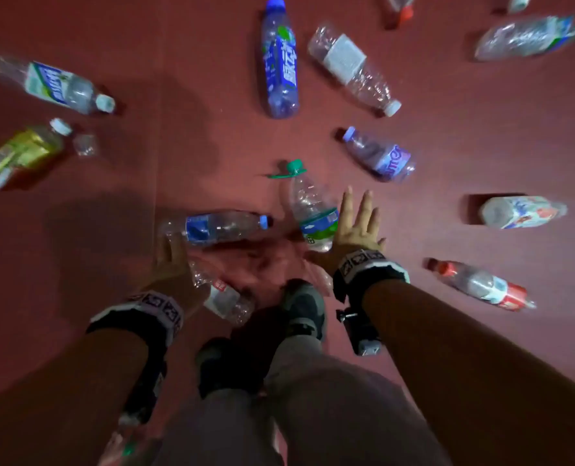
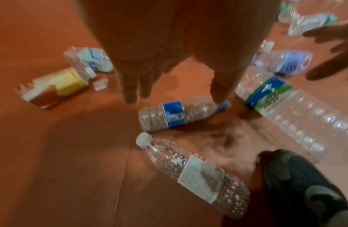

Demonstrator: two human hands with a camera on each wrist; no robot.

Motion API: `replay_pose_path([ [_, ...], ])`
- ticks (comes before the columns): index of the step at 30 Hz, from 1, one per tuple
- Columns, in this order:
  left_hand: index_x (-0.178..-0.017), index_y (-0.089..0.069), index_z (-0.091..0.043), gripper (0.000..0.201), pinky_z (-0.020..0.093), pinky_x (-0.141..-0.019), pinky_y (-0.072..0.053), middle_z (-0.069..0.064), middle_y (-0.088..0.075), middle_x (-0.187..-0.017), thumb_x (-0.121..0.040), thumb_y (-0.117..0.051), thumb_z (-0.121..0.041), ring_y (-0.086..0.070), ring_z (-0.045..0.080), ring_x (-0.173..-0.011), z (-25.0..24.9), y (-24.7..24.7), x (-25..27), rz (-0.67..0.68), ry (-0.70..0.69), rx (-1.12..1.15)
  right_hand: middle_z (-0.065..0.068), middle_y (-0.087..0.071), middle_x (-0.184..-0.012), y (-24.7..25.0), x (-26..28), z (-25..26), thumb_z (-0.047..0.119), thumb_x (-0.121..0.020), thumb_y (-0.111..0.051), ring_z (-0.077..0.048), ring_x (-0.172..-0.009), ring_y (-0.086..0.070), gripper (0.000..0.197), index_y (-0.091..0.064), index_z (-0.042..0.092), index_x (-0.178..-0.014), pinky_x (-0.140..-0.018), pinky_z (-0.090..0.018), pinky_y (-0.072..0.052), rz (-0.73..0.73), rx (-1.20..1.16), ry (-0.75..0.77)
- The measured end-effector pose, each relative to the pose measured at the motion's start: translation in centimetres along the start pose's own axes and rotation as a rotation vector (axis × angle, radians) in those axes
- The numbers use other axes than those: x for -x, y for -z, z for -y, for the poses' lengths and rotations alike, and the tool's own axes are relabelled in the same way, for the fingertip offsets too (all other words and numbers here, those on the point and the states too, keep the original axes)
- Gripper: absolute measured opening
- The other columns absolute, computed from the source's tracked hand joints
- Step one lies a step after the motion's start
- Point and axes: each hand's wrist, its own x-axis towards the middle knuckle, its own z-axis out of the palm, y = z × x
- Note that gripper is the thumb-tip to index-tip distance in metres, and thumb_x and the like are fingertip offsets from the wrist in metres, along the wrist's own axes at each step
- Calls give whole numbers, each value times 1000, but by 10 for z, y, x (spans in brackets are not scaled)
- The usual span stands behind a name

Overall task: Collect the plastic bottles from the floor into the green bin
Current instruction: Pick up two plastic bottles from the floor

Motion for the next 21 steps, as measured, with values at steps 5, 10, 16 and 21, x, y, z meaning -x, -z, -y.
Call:
replay_pose_path([
  [5,-152,19,-29,123,51,-118,-21,2,19,-162,-77,-78,-41,-2,28,-150,8,-9,-71,6,-23,-108,-1,43,-153,-47,-73,16,68,-56,-83,-37,-150,11,150,35,41,-143,-108,-72,-17,-10,-78,-52],
  [10,-154,14,-30,129,56,-116,-20,3,14,-163,-71,-84,-39,-4,28,-150,11,-7,-100,-40,-65,-193,-7,-24,-153,-62,-90,2,46,-64,-86,-36,-132,-42,134,17,47,-149,-106,-52,-41,-65,-224,-4],
  [16,-156,2,-20,125,54,-115,-25,9,1,-163,-67,-85,-38,-8,27,-150,8,-2,-39,-118,-119,-118,-6,-39,-133,-35,-11,-40,39,-65,-79,-36,-120,-48,122,7,45,-152,-100,-47,-46,-24,-203,-53],
  [21,-155,-17,-21,115,53,-113,-28,12,-13,-161,-56,-64,-57,-24,33,-145,-27,42,77,-42,-66,-7,-3,-39,-134,14,126,-92,42,-65,-77,-32,-124,-45,122,8,43,-153,-103,-44,-45,52,-170,-135],
])
